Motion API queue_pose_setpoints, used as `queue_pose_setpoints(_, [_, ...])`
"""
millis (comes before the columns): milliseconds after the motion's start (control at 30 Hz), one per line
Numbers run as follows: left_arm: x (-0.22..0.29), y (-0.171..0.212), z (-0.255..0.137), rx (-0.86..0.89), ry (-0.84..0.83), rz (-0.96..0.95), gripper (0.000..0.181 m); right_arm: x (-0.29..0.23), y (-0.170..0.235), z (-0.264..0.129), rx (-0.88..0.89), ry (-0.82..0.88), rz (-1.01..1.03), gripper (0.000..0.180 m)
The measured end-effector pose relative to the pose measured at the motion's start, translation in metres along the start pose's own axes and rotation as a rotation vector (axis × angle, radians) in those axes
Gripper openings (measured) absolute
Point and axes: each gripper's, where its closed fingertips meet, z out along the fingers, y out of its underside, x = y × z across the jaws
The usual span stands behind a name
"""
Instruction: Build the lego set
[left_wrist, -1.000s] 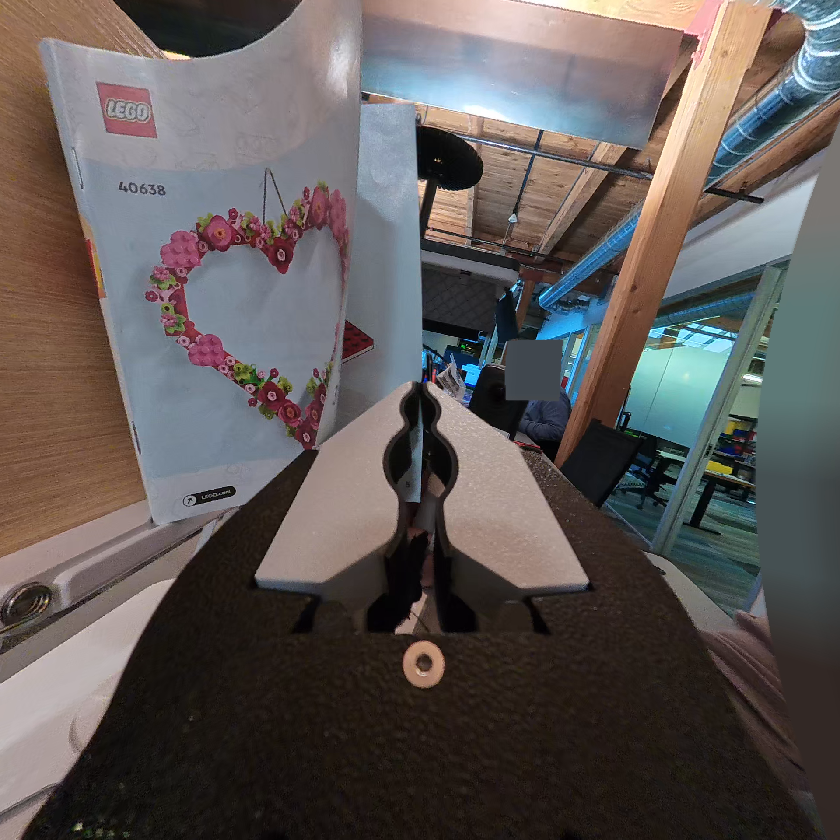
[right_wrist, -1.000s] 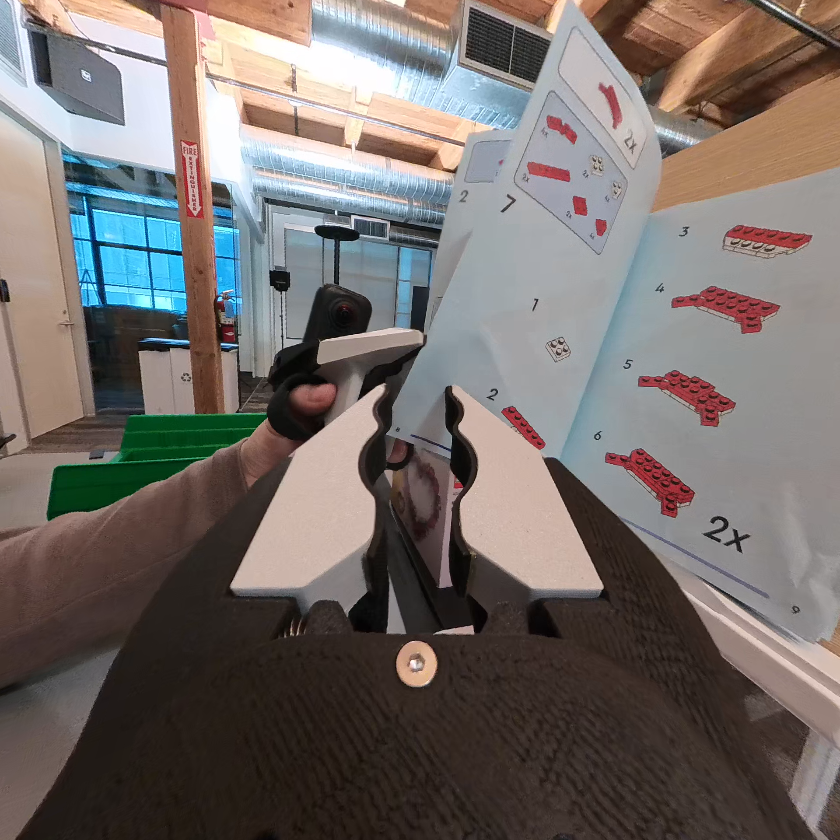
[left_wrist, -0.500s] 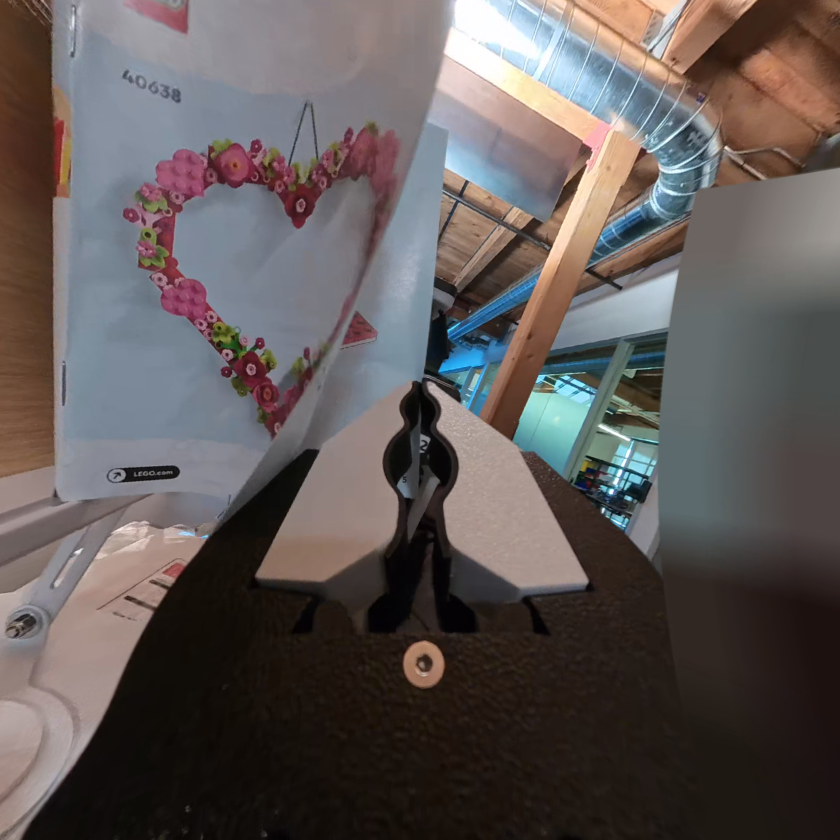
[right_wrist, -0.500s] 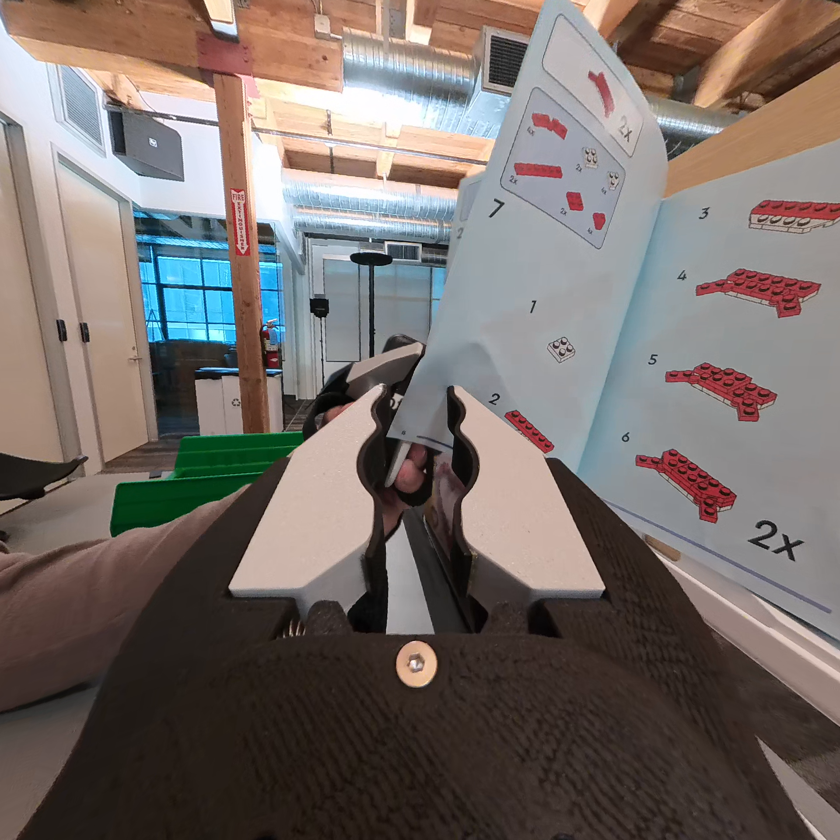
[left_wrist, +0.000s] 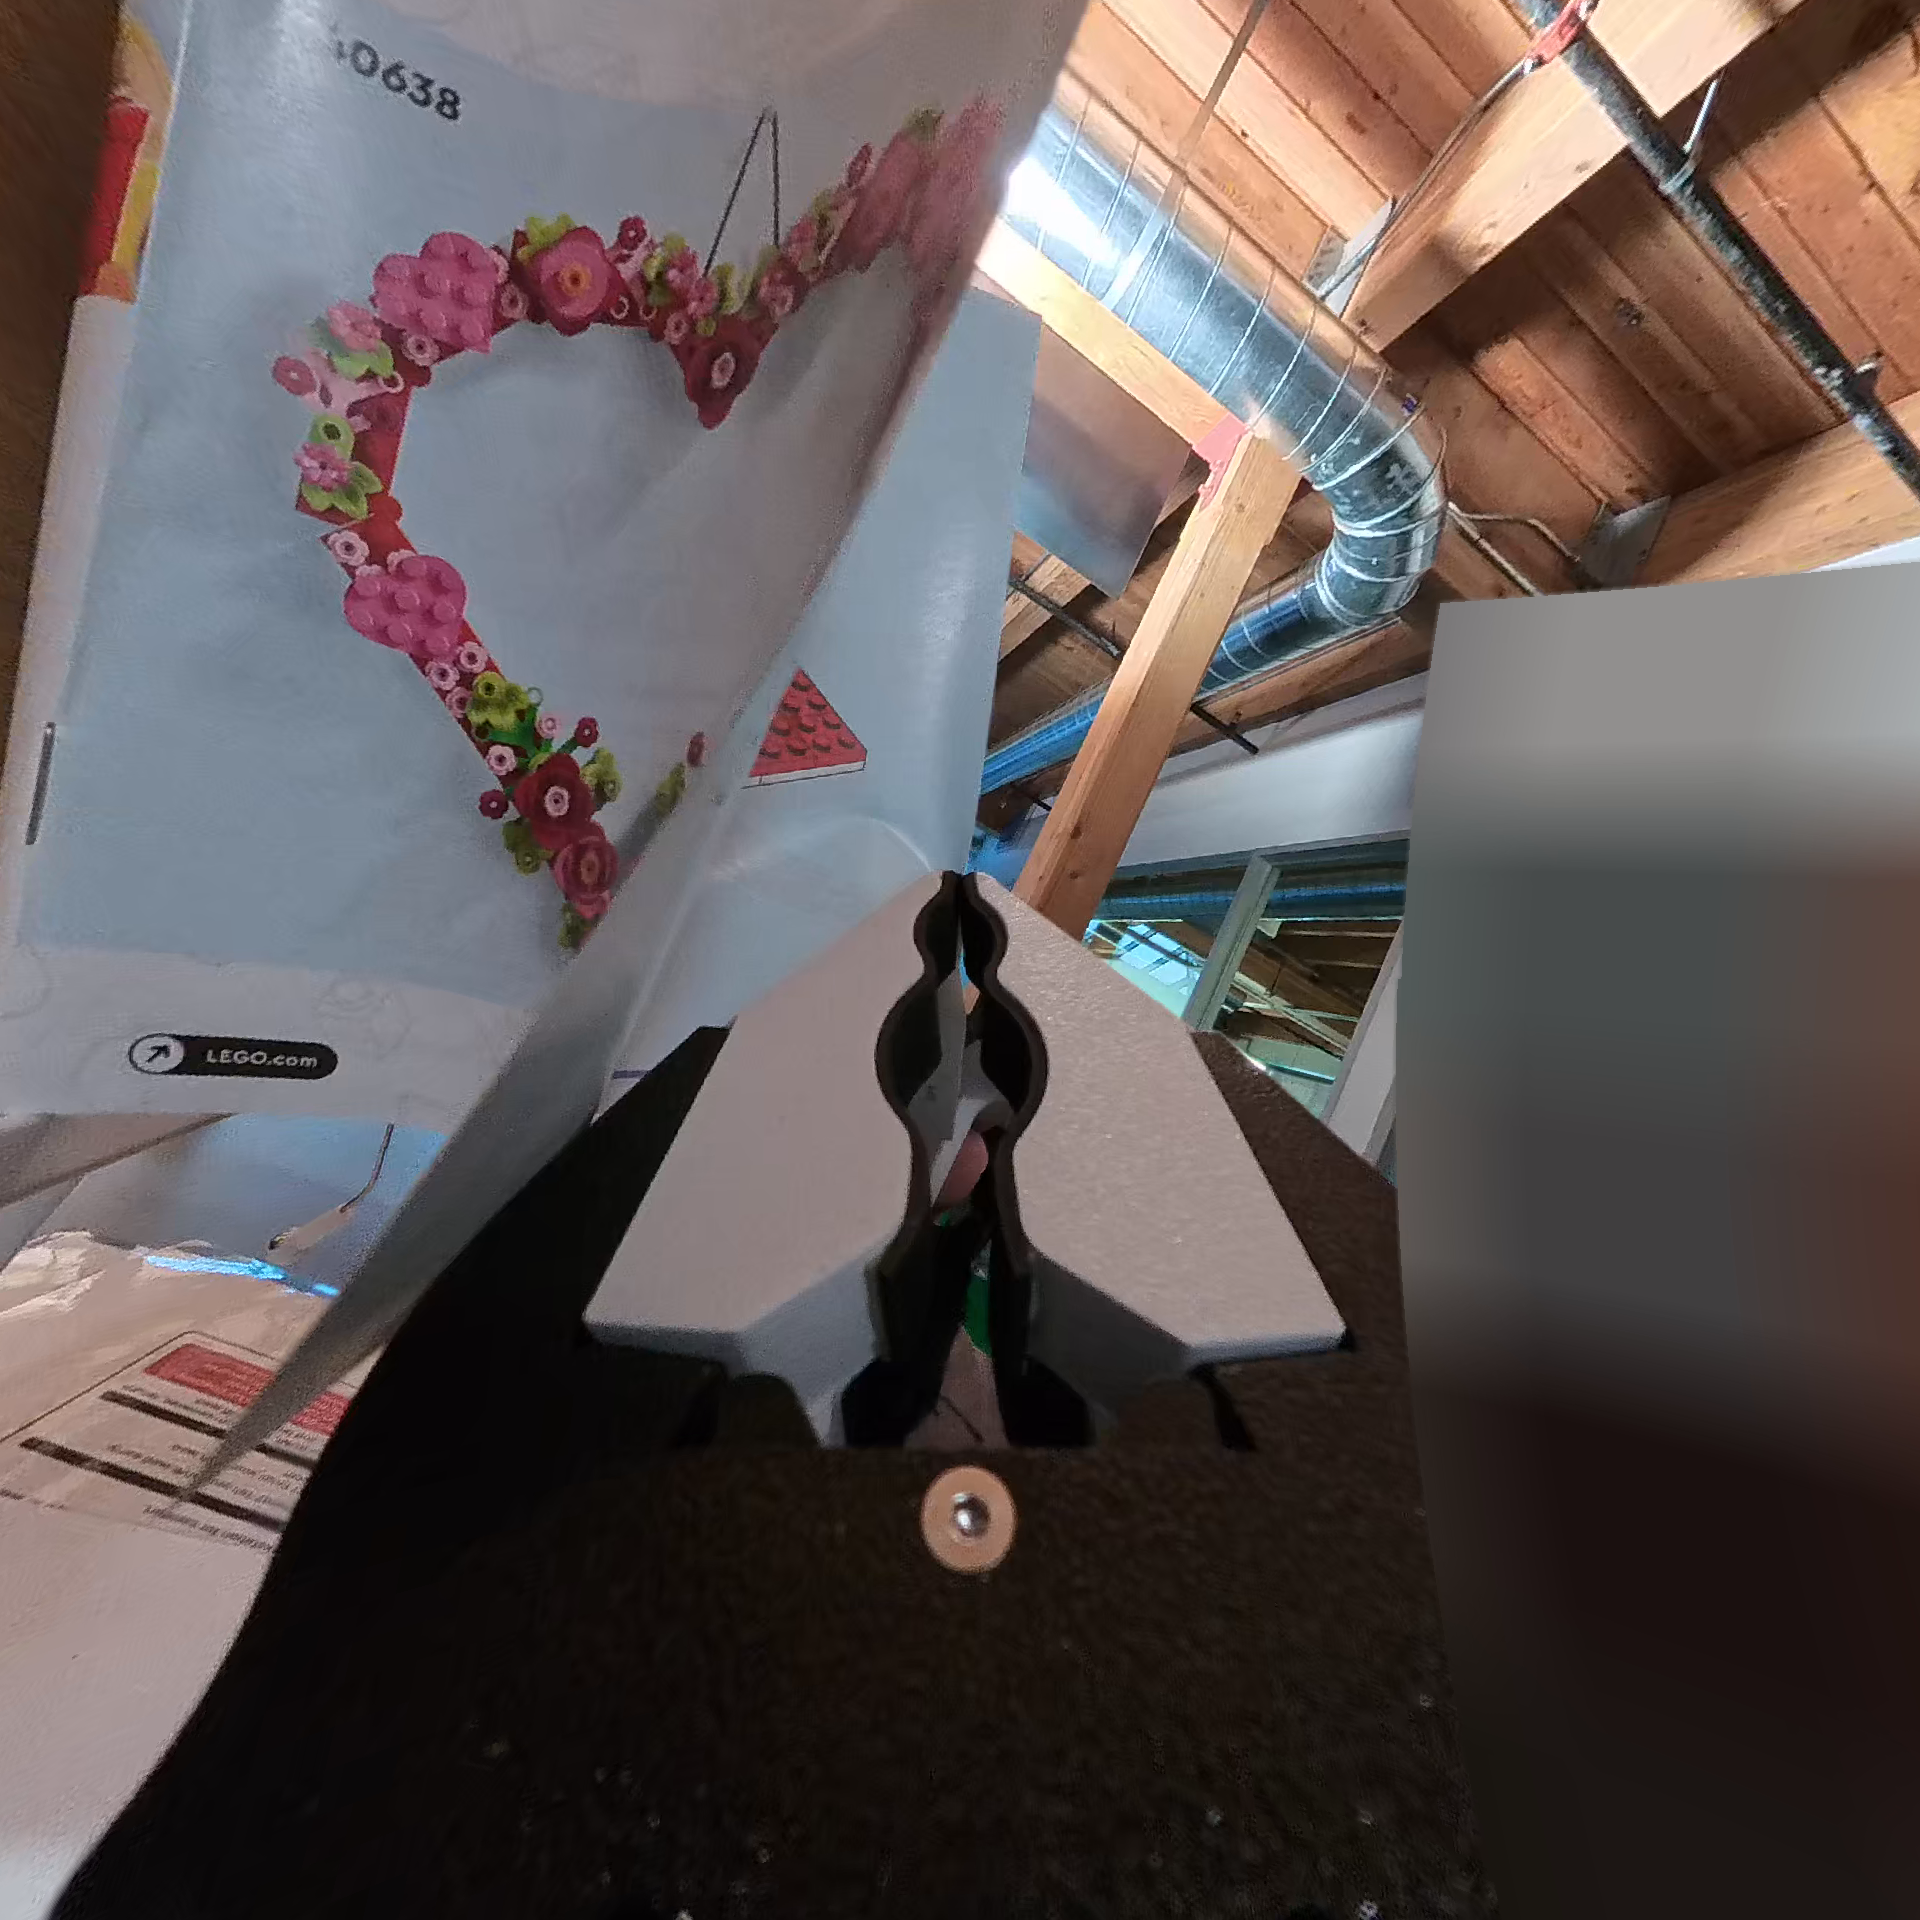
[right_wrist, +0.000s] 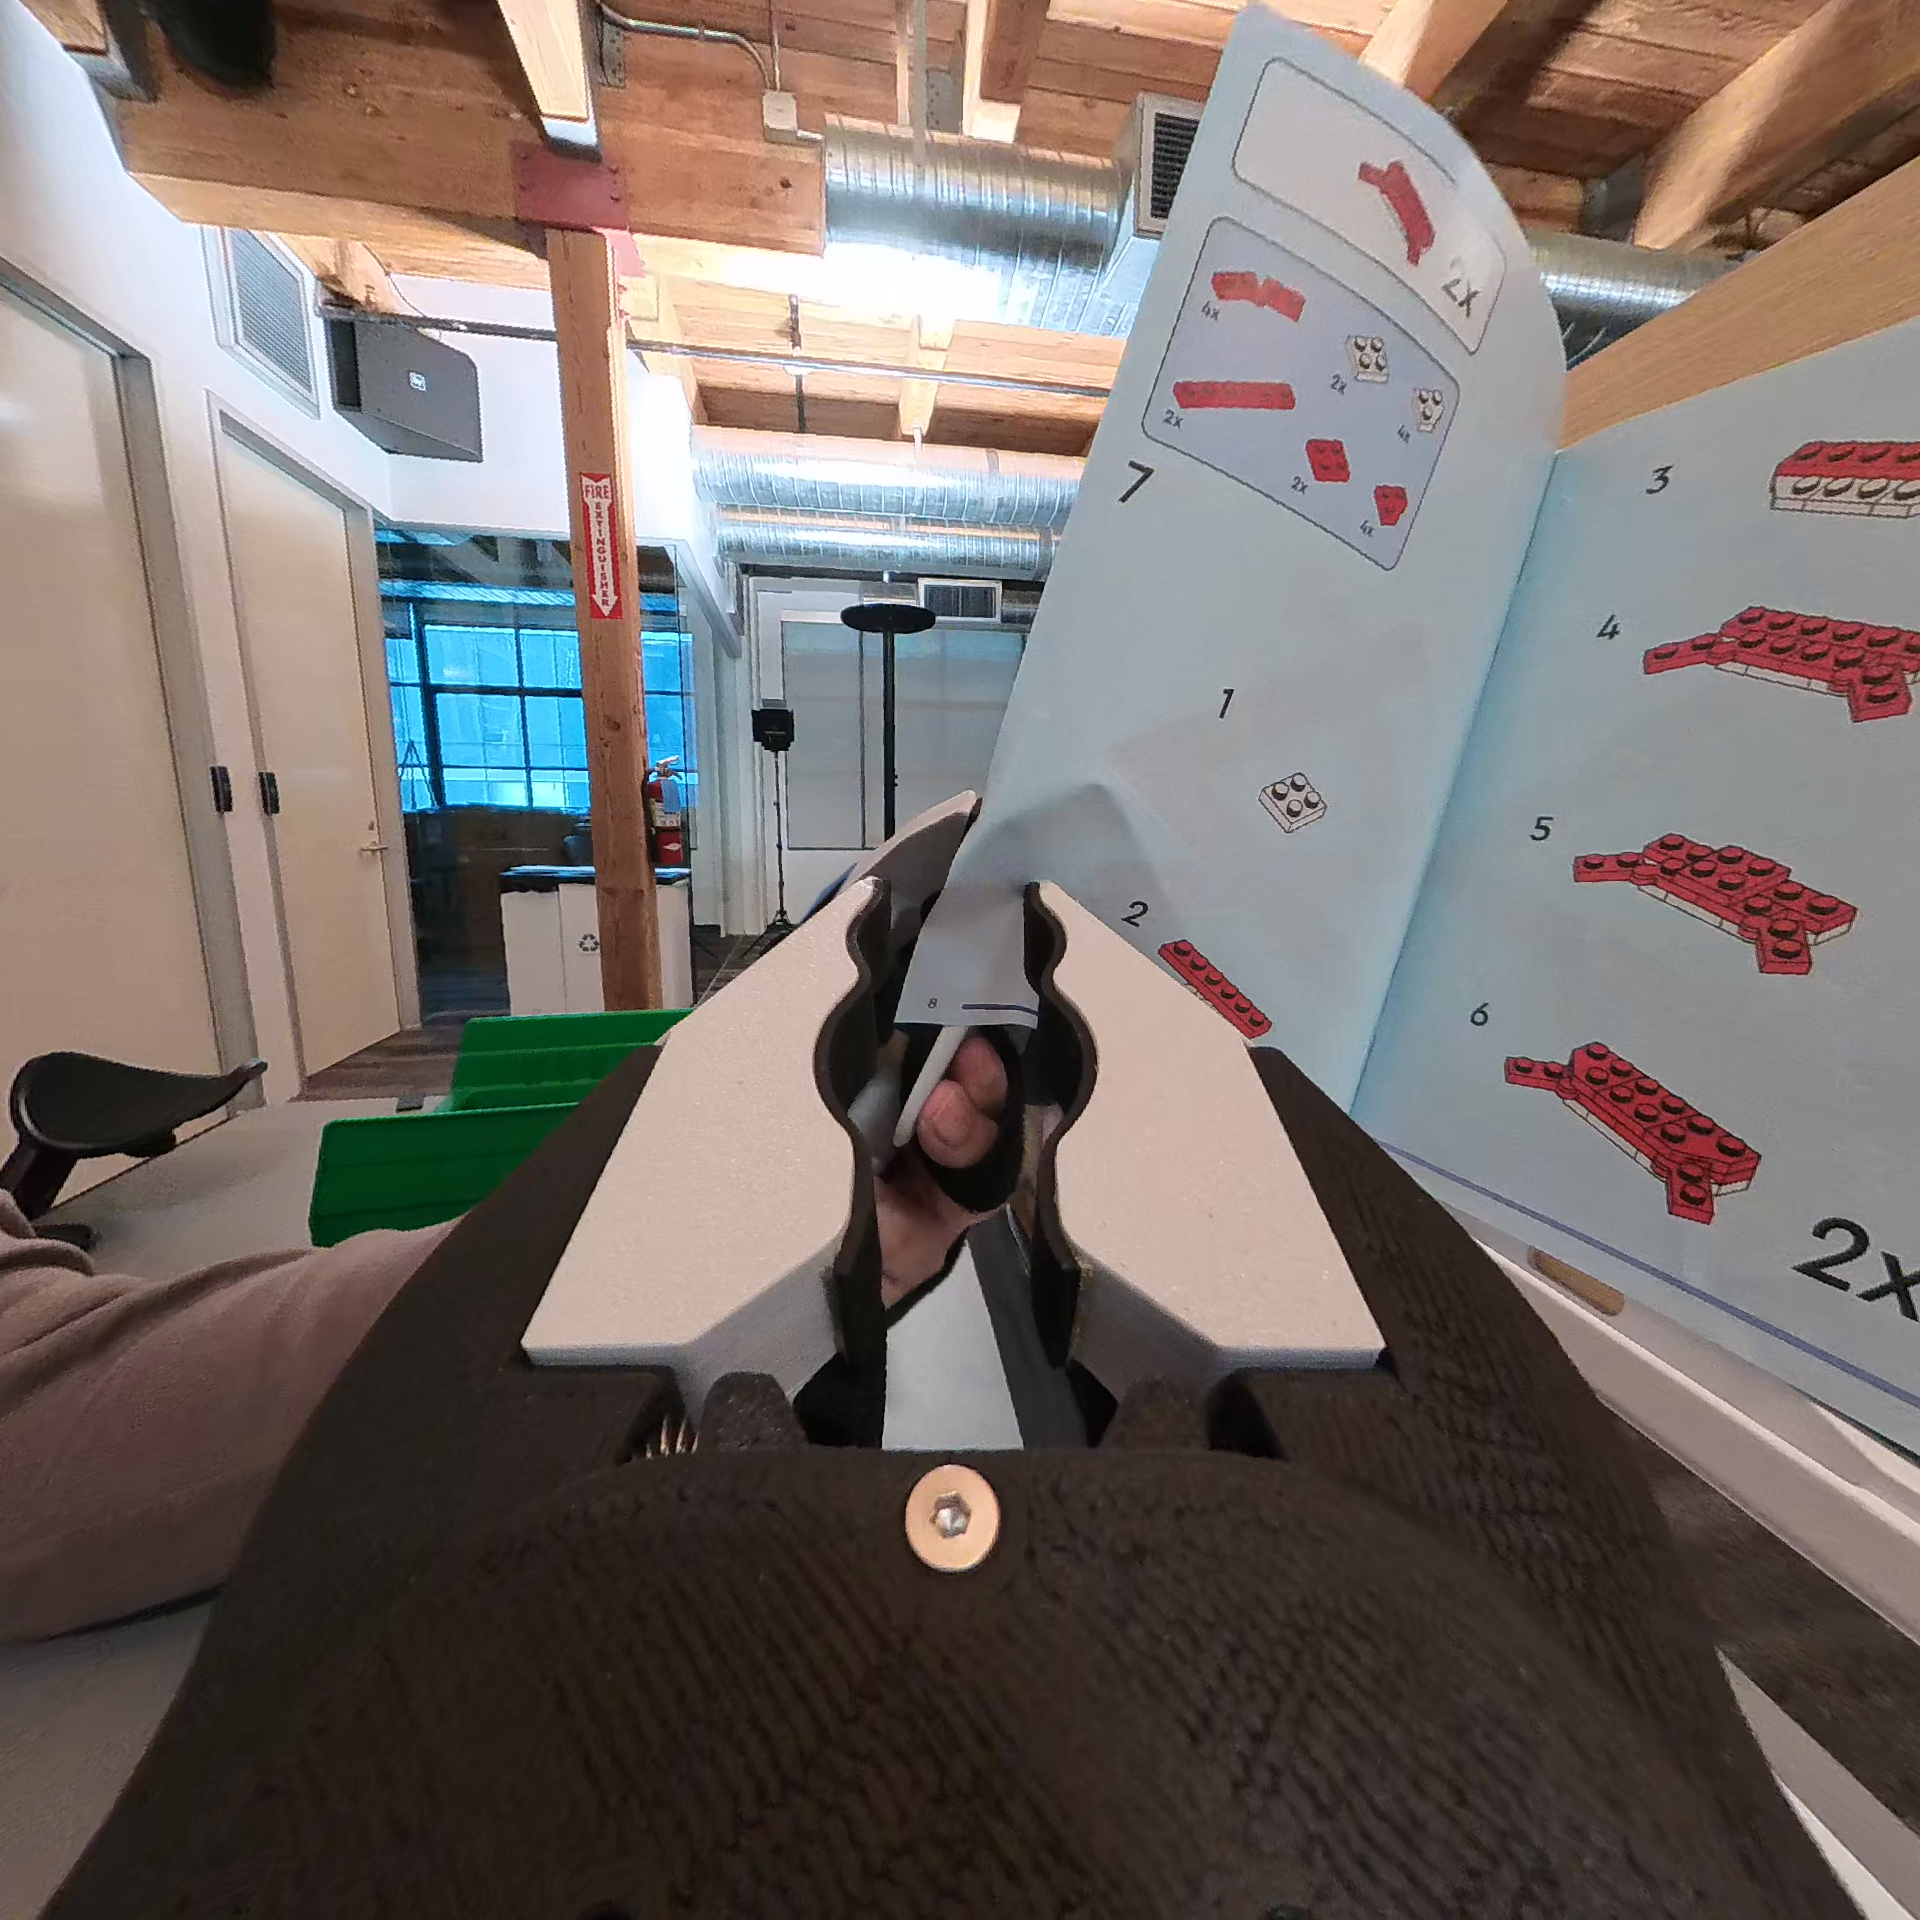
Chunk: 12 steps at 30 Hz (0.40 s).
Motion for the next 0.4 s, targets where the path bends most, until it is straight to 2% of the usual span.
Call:
queue_pose_setpoints(33, [0.0001, -0.0001, -0.0001, 0.004, 0.005, -0.005, 0.000, 0.0000, 0.0001, 0.0001, 0.000, 0.000, 0.001, 0.023])
queue_pose_setpoints(400, [0.0013, -0.0020, -0.0009, 0.042, 0.060, -0.072, 0.000, -0.0006, 0.0003, 0.0011, 0.006, -0.008, 0.015, 0.023])
